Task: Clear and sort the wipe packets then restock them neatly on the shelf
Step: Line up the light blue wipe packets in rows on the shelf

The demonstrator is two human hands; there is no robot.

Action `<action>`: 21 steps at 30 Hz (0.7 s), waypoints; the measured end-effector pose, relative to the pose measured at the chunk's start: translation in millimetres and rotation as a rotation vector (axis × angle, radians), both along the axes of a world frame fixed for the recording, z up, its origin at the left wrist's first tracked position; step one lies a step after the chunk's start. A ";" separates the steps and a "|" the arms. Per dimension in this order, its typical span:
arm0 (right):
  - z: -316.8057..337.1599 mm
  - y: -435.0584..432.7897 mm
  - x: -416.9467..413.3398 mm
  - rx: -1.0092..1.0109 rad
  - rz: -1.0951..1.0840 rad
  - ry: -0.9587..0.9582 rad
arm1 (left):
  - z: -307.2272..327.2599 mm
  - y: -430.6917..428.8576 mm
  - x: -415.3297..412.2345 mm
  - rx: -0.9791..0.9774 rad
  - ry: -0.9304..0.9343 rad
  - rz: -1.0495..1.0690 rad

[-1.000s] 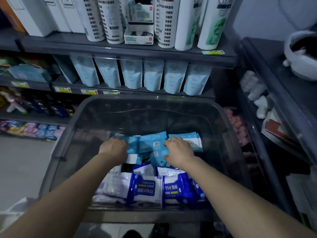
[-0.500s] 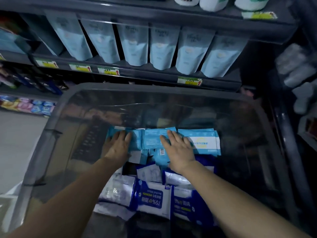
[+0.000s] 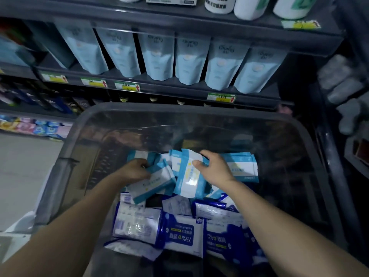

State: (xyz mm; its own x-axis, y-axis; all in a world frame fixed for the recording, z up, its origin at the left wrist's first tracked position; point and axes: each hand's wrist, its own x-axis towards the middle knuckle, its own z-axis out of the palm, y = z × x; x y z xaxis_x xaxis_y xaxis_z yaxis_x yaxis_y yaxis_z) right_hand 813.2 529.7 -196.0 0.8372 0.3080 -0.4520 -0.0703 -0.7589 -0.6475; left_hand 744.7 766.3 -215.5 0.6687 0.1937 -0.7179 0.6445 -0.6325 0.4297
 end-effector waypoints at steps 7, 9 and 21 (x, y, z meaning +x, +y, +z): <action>-11.9 -17.5 -13.6 -0.276 0.147 -0.292 | -17.7 -5.7 -11.6 0.181 -0.033 -0.137; -10.4 -17.1 -14.1 -0.205 0.090 -0.435 | -16.1 -6.8 -8.1 0.190 -0.012 -0.147; -10.1 -13.8 -7.0 0.029 -0.316 0.021 | -12.9 -10.1 -1.1 0.296 0.019 -0.219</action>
